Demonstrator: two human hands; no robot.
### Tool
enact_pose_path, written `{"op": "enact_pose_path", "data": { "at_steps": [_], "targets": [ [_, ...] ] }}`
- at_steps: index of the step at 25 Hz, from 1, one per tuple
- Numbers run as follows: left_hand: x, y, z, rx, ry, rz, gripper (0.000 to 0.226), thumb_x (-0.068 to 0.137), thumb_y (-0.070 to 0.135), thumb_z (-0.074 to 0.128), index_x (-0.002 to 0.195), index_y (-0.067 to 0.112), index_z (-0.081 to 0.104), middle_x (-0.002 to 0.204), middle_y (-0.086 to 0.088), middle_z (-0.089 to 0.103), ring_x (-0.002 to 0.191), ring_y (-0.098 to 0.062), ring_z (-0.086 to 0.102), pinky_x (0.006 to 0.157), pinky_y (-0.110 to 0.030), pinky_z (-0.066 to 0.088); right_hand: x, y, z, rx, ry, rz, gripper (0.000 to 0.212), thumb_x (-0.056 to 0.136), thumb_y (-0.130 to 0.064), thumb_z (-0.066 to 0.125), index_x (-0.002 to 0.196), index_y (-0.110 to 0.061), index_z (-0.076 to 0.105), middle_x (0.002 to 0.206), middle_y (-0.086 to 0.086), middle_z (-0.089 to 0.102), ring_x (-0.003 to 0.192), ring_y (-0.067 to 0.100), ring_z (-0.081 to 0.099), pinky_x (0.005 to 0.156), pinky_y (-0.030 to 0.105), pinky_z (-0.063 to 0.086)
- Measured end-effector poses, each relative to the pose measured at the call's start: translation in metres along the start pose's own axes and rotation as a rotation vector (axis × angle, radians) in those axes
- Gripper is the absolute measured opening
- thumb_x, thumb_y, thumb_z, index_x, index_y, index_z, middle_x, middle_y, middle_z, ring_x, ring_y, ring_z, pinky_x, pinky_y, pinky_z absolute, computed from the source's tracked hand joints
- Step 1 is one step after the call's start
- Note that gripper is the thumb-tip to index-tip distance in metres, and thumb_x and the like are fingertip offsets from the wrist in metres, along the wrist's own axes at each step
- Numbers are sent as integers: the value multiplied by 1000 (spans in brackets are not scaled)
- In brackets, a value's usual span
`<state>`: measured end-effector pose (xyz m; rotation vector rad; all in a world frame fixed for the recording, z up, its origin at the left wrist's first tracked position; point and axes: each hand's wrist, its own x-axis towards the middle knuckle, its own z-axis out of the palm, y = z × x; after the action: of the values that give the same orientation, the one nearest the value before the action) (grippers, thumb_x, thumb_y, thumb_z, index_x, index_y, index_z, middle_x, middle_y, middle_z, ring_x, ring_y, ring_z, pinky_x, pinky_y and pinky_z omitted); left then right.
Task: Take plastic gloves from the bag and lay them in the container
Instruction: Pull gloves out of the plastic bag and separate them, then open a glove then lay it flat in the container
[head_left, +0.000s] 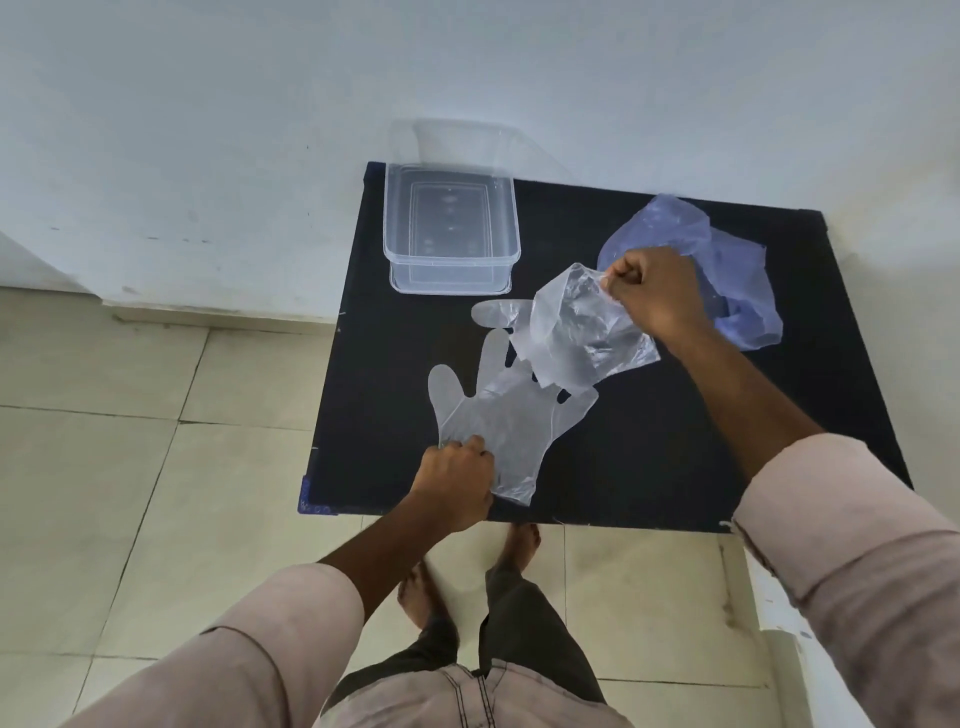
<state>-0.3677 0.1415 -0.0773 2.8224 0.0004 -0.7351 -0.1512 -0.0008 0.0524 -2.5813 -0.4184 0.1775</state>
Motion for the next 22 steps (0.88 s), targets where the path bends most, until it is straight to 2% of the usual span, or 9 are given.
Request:
{"op": "enact_pose_path", "data": {
  "at_steps": [3, 6, 11, 13, 14, 16, 19, 20, 22],
  "targets": [
    [0, 1, 0, 12, 3, 5, 48, 93, 40, 54, 134, 16, 48, 135, -5, 53, 117, -29, 58, 102, -43, 45, 9, -2, -20, 18, 47, -19, 30, 87, -11, 61, 61, -25, 55, 58, -16, 52, 53, 2, 48, 58, 20, 37],
    [1, -1, -1, -12, -9, 1, 48, 94, 40, 55, 135, 17, 47, 136, -4, 52, 117, -27, 58, 102, -42, 46, 16, -8, -32, -25, 53, -73, 13, 86, -12, 62, 76, -17, 67, 58, -17, 52, 53, 3, 49, 56, 15, 35],
    [-2, -3, -6, -13, -83, -1, 49, 92, 39, 55, 134, 17, 47, 137, -4, 50, 121, -28, 54, 104, -45, 46, 19, -25, -49, -70, 3, -152, 9, 85, -11, 64, 84, -8, 73, 74, -1, 66, 71, 14, 60, 69, 23, 45],
    [-2, -2, -20, -131, -124, -39, 45, 91, 39, 56, 131, 18, 51, 134, -4, 53, 119, -27, 55, 103, -45, 46, 17, -30, -53, -89, -58, -175, 8, 85, -10, 65, 84, -9, 73, 77, 0, 68, 73, 13, 61, 64, 11, 43],
    [0, 0, -33, -218, -89, -48, 43, 91, 39, 56, 129, 19, 52, 133, -4, 54, 117, -24, 56, 101, -43, 47, 16, -31, -55, -90, -96, -186, 8, 85, -10, 65, 84, -9, 73, 78, 0, 68, 73, 12, 60, 60, 4, 39],
    [2, 6, -75, -382, 166, -38, 40, 91, 35, 58, 128, 22, 53, 132, -1, 53, 111, -20, 58, 95, -37, 50, 13, -36, -61, -84, -161, -219, 7, 86, -10, 66, 85, -7, 72, 81, 4, 71, 73, 13, 61, 58, 2, 38],
    [7, 18, -156, -616, 721, 25, 44, 82, 31, 71, 123, 25, 57, 129, 1, 52, 98, -14, 61, 87, -31, 54, 11, -45, -74, -90, -202, -276, 8, 84, -10, 68, 87, -5, 74, 84, 7, 74, 74, 14, 63, 61, 7, 40],
    [11, 20, -179, -640, 831, 75, 49, 78, 31, 76, 123, 24, 57, 130, 0, 52, 99, -13, 60, 87, -27, 52, 12, -49, -79, -100, -214, -297, 8, 84, -10, 69, 87, -6, 74, 85, 6, 74, 75, 14, 63, 63, 9, 41],
    [22, 23, -214, -586, 870, 176, 60, 71, 30, 82, 125, 19, 59, 130, -3, 54, 105, -13, 57, 88, -20, 45, 15, -54, -87, -123, -251, -349, 8, 83, -12, 70, 88, -8, 75, 86, 5, 74, 76, 15, 65, 65, 12, 43]
  ]
}}
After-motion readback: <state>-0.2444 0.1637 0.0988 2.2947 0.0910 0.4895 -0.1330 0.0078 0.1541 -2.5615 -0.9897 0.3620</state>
